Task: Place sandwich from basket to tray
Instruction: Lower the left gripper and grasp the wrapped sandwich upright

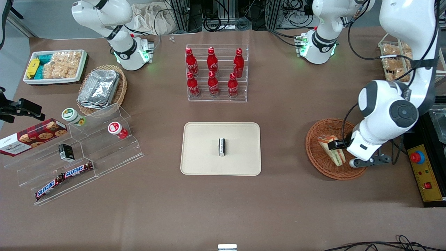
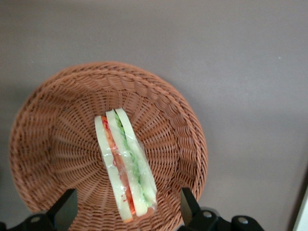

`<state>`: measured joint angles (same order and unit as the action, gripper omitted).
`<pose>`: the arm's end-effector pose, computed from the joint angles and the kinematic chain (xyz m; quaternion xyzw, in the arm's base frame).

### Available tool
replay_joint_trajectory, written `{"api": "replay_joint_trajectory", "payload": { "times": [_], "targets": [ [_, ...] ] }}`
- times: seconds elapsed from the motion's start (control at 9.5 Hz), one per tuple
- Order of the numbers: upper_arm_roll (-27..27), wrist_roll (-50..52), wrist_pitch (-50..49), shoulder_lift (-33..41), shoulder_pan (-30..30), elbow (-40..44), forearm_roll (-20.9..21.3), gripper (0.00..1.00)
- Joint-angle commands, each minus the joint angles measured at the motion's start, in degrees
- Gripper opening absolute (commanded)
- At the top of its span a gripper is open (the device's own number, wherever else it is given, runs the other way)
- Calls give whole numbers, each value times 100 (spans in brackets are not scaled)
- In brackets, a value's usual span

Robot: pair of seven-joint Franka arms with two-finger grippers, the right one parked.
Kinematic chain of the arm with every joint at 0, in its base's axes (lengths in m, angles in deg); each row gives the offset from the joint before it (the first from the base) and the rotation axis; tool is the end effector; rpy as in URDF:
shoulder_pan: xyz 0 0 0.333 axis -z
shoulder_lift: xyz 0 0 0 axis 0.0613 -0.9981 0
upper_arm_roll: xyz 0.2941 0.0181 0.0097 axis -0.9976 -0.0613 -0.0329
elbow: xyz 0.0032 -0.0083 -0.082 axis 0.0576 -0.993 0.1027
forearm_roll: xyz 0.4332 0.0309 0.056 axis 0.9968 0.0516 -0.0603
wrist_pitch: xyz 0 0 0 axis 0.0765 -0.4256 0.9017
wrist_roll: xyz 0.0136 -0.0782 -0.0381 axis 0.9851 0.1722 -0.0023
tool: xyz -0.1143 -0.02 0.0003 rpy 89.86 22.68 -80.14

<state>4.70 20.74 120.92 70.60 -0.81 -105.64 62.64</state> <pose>0.6404 -0.0658 0.2733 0.9965 0.0833 0.0037 0.0015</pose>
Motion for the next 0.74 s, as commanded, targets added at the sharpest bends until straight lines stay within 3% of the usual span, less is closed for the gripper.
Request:
{"api": "replay_joint_trajectory", "payload": {
  "times": [0.0,0.63],
  "targets": [
    [4,215,136,-85,-51,-96,-34,95],
    [-93,593,979,-481,-42,-517,-52,98]
  ]
}}
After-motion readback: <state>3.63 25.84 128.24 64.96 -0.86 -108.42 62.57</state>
